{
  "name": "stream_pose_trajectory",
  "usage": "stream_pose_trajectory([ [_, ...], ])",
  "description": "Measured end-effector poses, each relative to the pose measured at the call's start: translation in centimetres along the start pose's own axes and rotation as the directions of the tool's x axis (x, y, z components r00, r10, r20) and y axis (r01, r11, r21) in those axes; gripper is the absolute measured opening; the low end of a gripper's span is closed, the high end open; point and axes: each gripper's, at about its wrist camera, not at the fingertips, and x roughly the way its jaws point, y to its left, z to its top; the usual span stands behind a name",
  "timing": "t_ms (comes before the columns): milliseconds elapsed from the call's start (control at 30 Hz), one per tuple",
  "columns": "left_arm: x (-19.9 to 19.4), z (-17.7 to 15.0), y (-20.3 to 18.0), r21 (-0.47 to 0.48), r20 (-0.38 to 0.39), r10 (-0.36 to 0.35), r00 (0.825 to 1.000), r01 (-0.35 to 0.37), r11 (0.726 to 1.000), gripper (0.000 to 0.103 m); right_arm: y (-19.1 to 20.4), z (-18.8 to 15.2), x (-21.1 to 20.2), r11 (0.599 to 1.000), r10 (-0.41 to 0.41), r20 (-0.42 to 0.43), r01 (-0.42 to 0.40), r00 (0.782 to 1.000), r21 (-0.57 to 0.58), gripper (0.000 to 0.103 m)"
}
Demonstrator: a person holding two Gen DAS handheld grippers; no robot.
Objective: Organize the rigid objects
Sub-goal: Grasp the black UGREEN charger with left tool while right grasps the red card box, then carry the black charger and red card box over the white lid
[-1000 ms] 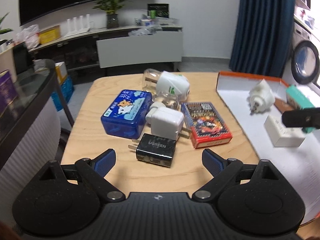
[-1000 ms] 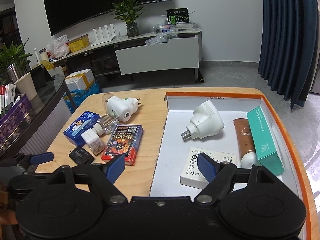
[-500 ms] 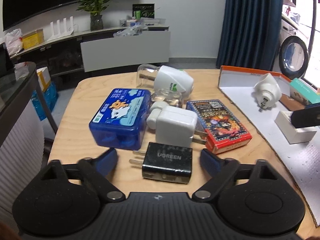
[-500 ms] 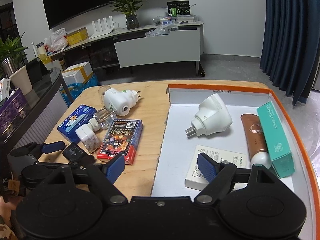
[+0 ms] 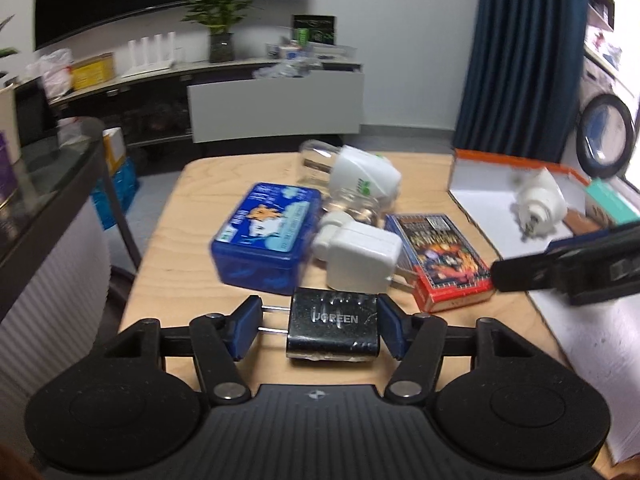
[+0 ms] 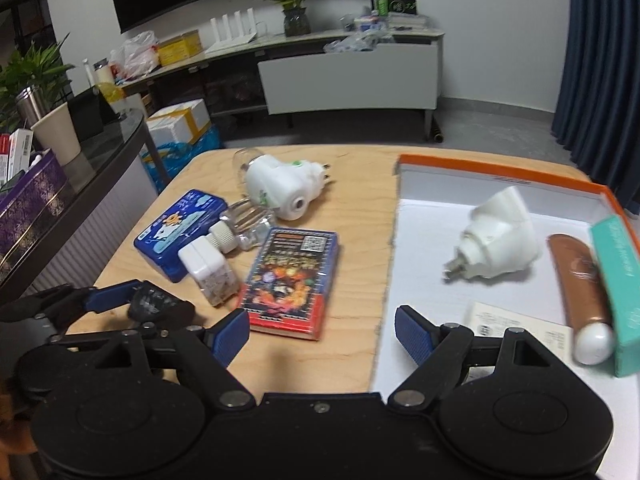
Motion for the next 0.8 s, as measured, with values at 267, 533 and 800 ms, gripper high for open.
stream_pose_trajectory([
  [267,-1.5,0.4,0.9,-0.068,0.044,0.021,0.999,-0.018,0.998,0.062,1.7,1.2,3.7,1.0,0.017,-0.058,-0.017,0.998,-0.002,0.094],
  [533,-1.6,0.7,1.3,-0.113,0.062,0.016,0.998,-0.009,0.994,0.062,2.3,2.2,6.4,0.998,-0.053,-0.079,0.052,0.995,-0.02,0.096],
  [800,-1.6,0.8,1.3,-0.127,0.064,0.014,0.998,-0.006,0.992,0.062,2.7,1.8,6.0,0.994,-0.086,-0.028,0.084,0.996,-0.07,0.071],
])
